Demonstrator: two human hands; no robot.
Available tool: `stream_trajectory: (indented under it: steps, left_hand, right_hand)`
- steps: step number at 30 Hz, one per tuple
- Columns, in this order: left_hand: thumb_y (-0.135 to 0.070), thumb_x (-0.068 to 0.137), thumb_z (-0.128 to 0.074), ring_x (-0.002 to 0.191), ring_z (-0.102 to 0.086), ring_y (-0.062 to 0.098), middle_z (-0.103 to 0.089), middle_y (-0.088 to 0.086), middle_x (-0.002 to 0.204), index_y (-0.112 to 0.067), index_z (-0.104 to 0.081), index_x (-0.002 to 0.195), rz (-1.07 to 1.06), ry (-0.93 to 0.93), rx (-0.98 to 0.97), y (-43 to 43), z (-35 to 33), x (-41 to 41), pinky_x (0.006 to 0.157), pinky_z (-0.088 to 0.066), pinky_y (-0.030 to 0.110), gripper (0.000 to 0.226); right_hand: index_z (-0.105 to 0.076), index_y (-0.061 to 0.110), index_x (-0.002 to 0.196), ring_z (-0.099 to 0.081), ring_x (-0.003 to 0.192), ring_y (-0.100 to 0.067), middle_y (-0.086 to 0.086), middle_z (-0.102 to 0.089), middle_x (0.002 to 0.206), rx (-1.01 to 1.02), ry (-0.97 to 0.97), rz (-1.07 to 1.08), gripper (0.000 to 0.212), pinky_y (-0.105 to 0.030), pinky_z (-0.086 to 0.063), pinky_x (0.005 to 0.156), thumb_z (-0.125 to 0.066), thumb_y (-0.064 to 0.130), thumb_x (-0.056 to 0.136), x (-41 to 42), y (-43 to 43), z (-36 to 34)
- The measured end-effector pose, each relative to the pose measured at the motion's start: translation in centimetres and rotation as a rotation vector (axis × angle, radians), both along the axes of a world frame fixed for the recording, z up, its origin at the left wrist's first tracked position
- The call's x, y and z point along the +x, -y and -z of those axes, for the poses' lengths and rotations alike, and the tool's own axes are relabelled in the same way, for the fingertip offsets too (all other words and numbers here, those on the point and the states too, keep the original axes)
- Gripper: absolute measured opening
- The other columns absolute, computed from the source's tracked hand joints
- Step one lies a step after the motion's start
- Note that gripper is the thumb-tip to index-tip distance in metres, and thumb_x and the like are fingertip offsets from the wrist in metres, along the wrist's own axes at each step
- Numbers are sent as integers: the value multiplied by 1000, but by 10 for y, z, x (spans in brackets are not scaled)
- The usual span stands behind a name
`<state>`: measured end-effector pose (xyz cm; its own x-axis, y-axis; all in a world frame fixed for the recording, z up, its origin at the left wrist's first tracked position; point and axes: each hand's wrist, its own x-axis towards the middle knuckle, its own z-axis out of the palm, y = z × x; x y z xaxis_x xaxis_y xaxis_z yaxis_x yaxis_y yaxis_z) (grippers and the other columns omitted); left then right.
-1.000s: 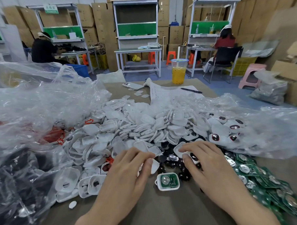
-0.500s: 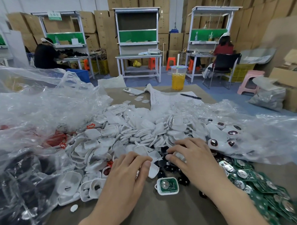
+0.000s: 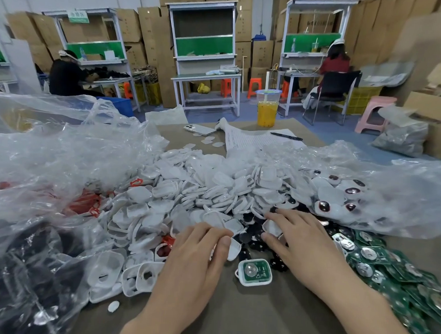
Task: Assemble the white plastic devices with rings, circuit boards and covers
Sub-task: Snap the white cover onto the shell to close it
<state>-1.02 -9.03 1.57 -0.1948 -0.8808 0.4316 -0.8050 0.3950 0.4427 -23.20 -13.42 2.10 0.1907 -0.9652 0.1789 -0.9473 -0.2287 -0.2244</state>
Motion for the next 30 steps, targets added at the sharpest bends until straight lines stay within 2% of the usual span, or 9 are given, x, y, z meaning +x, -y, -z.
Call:
stream_trajectory:
  steps: [4, 7, 12, 17, 19, 21, 23, 26, 30]
  left_hand:
    - [-52, 101, -32, 104, -47, 1, -54, -25, 109, -36, -63, 118, -17, 18, -30, 1, 1, 3, 93, -40, 24, 39]
    - [-51, 96, -43, 105, -48, 2, -55, -24, 113, -36, -66, 117, 9, 75, -56, 4, 2, 8, 93, -41, 27, 34]
    - [-67, 92, -41, 115, -51, 7, -56, -21, 124, -40, -66, 113, 58, 230, 19, 8, 5, 17, 98, -36, 30, 43]
    - [-54, 95, -48, 102, -62, 9, -67, -18, 112, -36, -71, 97, 30, 245, -100, 6, 1, 9, 90, -48, 33, 29]
    - [-48, 97, -56, 97, -60, -1, -69, -24, 104, -37, -71, 95, 2, 40, -101, 4, -4, 5, 88, -46, 24, 19]
    - [-39, 93, -64, 81, -61, -4, -71, -22, 88, -38, -73, 89, -21, -376, 7, 1, -11, 1, 72, -44, 10, 9]
    - [-34, 91, -68, 68, -63, -2, -73, -14, 77, -38, -74, 87, 6, -686, 116, 0, -19, -3, 61, -45, 8, 9]
    - [-40, 83, -65, 66, -64, 1, -73, -7, 73, -36, -76, 88, 75, -825, 183, -3, -25, -4, 57, -49, 12, 13]
    - [-43, 84, -64, 79, -69, 6, -77, -6, 86, -37, -77, 92, 141, -822, 206, -5, -22, -3, 64, -52, 19, 16]
  right_hand:
    - [-32, 41, 150, -31, 138, -10, 17, -41, 148, -42, 38, -7, 48, -28, -22, 112, -38, 49, 103, -2, 0, -4]
    - [-29, 40, 151, -34, 136, -10, 16, -43, 146, -58, 54, -4, 49, -28, -24, 111, -40, 47, 103, -2, -2, -4]
    - [-30, 39, 151, -35, 134, -9, 16, -44, 145, -102, 94, -23, 47, -25, -23, 110, -39, 39, 104, -4, -2, -5]
    - [-56, 29, 137, -47, 125, -17, 9, -60, 129, -240, 197, -79, 36, -28, -29, 110, -49, 31, 102, 4, -4, -8]
    - [-64, 33, 128, -50, 120, -10, 17, -63, 121, -274, 359, -141, 30, -19, -30, 106, -52, 34, 101, 7, -7, -12]
    - [-63, 48, 121, -46, 120, 7, 31, -60, 116, -190, 538, -210, 28, -4, -27, 99, -50, 50, 96, 13, -13, -16]
    - [-62, 56, 116, -50, 118, 12, 36, -60, 116, -85, 699, -273, 26, -1, -31, 94, -55, 60, 91, 20, -18, -18]
    - [-66, 55, 111, -64, 100, 4, 28, -69, 105, 10, 903, -310, 27, -7, -44, 85, -72, 40, 89, 29, -21, -18]
    - [-73, 46, 99, -68, 83, -7, 12, -72, 93, 99, 1041, -298, 19, -27, -57, 79, -75, 31, 88, 31, -22, -20]
